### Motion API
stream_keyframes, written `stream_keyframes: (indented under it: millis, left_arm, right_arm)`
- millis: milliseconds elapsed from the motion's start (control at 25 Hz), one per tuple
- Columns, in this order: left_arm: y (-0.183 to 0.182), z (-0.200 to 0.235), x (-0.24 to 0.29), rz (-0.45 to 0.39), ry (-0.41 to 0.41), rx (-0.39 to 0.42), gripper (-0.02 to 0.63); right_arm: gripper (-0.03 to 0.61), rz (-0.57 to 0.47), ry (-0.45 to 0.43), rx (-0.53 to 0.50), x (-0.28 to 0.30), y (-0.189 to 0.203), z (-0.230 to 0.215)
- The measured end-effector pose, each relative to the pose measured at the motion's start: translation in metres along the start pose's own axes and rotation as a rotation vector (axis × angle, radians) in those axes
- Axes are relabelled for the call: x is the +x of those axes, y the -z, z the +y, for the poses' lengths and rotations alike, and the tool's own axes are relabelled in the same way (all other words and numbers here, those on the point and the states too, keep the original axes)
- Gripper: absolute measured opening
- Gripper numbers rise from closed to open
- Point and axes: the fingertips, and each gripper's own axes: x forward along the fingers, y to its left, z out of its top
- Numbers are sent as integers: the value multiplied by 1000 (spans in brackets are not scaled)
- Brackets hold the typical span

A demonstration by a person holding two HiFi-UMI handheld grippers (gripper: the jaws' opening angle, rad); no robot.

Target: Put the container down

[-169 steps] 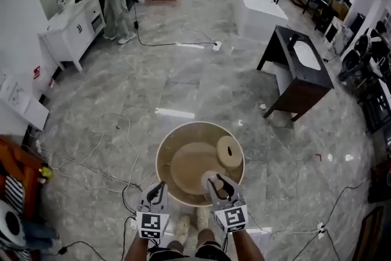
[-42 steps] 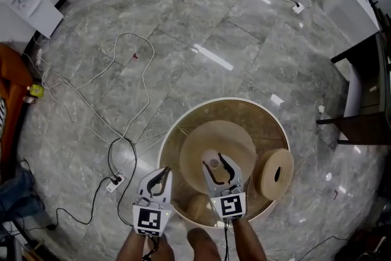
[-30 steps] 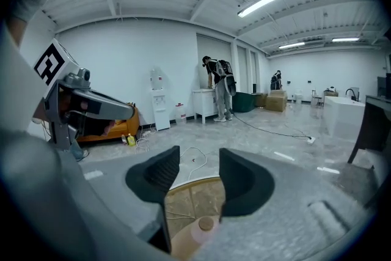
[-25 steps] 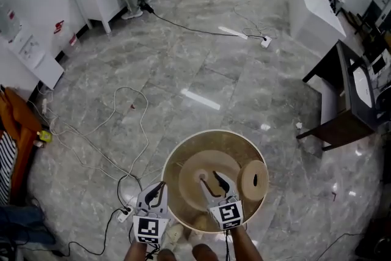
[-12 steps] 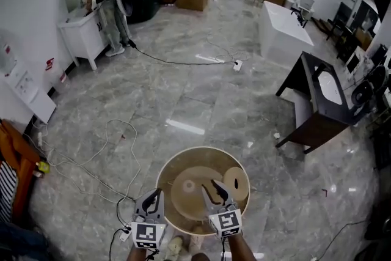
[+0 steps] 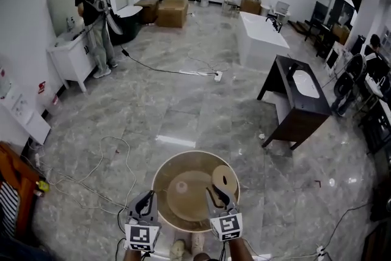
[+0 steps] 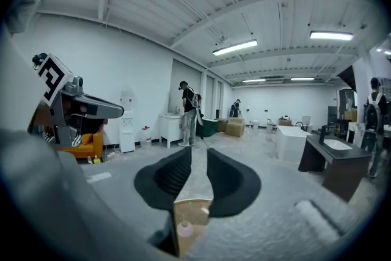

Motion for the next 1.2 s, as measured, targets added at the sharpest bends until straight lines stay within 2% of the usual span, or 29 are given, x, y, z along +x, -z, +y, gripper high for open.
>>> stream_keyframes:
  millis: [200,480,800,1200]
  left_arm:
    - [-14,-11,-34,-20,13,5,26]
    - [-11,-41,-77,-23,84,31,26]
    - [0,-58,-126,-8,129,20,26]
    - [11,-58,-159,-10,156,25,26]
  right_arm:
    - [57,-24,43,-9,-45,-16,11]
    - [34,-40,113,-39,-104,-26,30]
    - [2,-37,172,-35,-160,-22,53]
    - [2,-17,203,8,-194,-4,80]
